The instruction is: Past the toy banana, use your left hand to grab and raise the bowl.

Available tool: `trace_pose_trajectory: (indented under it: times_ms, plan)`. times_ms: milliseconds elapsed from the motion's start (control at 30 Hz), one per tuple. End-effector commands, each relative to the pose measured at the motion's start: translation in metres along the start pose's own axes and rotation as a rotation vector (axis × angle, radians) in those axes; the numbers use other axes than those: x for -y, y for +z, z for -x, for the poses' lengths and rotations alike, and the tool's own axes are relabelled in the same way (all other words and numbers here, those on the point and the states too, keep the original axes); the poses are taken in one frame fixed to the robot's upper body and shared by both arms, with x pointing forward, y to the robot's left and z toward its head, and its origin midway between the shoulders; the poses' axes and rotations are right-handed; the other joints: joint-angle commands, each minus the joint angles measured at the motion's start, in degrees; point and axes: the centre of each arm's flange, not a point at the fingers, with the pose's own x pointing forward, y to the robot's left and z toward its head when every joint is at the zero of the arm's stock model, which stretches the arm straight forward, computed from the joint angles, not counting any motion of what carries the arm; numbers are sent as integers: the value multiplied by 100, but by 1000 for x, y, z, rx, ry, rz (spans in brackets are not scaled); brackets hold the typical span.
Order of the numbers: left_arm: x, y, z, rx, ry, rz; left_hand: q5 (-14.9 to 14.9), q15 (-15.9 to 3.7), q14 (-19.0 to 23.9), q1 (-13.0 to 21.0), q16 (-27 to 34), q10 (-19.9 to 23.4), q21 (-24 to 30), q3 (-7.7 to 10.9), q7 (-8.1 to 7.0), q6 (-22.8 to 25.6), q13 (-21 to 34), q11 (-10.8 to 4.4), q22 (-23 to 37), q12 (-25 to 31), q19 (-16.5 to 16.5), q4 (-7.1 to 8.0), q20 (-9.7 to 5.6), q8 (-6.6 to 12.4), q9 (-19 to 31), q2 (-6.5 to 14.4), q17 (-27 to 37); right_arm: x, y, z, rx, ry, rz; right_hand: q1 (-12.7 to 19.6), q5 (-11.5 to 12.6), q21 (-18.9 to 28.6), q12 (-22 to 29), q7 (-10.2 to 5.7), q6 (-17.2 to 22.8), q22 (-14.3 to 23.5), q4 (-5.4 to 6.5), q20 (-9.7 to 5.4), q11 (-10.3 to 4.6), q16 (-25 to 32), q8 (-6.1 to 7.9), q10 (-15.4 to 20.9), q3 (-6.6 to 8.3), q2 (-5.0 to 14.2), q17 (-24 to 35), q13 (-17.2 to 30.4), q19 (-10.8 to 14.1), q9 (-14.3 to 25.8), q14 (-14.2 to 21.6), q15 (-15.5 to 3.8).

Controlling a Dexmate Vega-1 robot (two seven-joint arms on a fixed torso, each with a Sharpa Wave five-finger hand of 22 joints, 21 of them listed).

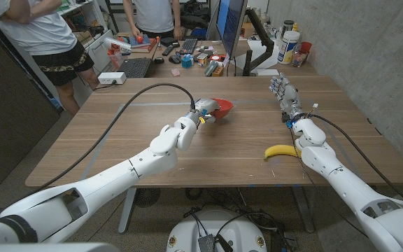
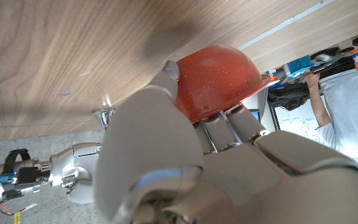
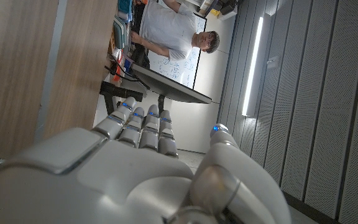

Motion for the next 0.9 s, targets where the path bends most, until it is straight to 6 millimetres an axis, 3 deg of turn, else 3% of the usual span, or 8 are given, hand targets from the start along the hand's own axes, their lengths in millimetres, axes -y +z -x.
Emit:
trace_pose_trajectory:
  times_ms: [33,900]
  plan:
    - [-11,2,1,13,18,-4,23,-470,53,-33,-24,29,31,36,25,57,30,-3,7,-3,55,38,-207,22,25,30,15,0,1,0,5,-4,5,-54,32,-22,3,-3,6,25,16,-1,1,33,26,34,-21,-13,19,13,44,25,74,7]
    - [-39,13,9,37,81,-30,21,-458,60,-80,-76,24,29,33,43,61,107,21,8,-55,54,58,-191,28,26,41,29,2,6,2,13,-3,19,-47,34,16,27,-7,40,25,3,-48,-38,60,36,104,-25,-14,16,12,158,25,176,-39]
